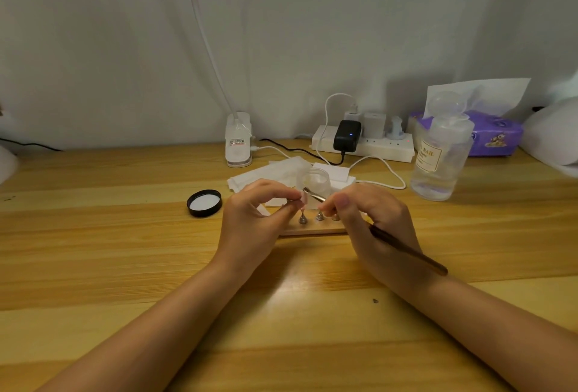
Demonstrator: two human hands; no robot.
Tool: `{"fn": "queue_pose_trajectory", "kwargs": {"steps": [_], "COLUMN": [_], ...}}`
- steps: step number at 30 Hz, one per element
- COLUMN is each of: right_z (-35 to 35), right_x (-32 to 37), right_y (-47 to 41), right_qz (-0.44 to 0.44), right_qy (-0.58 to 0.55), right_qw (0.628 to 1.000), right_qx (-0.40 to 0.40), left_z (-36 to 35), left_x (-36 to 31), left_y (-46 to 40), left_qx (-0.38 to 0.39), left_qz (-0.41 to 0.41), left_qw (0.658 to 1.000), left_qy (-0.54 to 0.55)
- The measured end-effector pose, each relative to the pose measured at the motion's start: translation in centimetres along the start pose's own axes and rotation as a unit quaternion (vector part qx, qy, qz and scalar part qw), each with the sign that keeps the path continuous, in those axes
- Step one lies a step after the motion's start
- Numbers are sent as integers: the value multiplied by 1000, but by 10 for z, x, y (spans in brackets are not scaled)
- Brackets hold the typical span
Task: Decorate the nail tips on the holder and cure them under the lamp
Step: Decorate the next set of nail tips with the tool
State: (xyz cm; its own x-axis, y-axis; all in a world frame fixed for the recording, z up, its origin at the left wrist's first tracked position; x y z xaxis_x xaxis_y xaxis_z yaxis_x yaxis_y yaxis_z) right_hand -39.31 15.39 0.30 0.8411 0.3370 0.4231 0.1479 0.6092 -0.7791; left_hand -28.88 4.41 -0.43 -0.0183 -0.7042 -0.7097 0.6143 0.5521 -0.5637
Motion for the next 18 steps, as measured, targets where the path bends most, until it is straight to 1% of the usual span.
{"fn": "queue_pose_trajectory", "kwargs": {"steps": [5, 8, 10, 14, 16, 18], "right_z": [1, 4, 2, -5, -5, -1], "right_x": [6, 1, -2, 0, 2, 3], "right_y": [3, 2, -1, 0, 1, 2], "right_qz": [27, 0, -19, -12, -2, -4], "right_qy": [-29, -52, -37, -37, -56, -68], "right_qw": [999, 998, 999, 999, 998, 998], "right_qx": [-6, -21, -11, 24, 22, 3], "left_z": [-1, -1, -2, 0, 0, 0], "left_x": [-1, -1, -1, 1, 2, 1], "left_y": [-1, -1, -1, -1, -1, -1], "left_qx": [4, 7, 9, 0, 1, 2], "left_qz": [-4, -4, -4, 2, 7, 6], "left_qw": [1000, 1000, 1000, 1000, 1000, 1000], "left_qy": [-3, -1, -3, -1, 1, 4]}}
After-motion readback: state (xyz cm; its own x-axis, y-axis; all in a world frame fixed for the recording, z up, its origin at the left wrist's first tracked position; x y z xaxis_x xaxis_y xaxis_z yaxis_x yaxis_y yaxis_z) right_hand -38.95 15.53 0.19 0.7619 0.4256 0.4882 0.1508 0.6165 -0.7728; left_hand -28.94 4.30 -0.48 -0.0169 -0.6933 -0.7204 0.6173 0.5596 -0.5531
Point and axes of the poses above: each hand's wrist, its own y-axis away from the middle knuckle, its own z-axis out of the back of the hand, x = y × z, the point moved 8 cm from there along -y, towards the middle knuckle, and after that the axes turned 7 degrees about x, right-handed, at the moved point
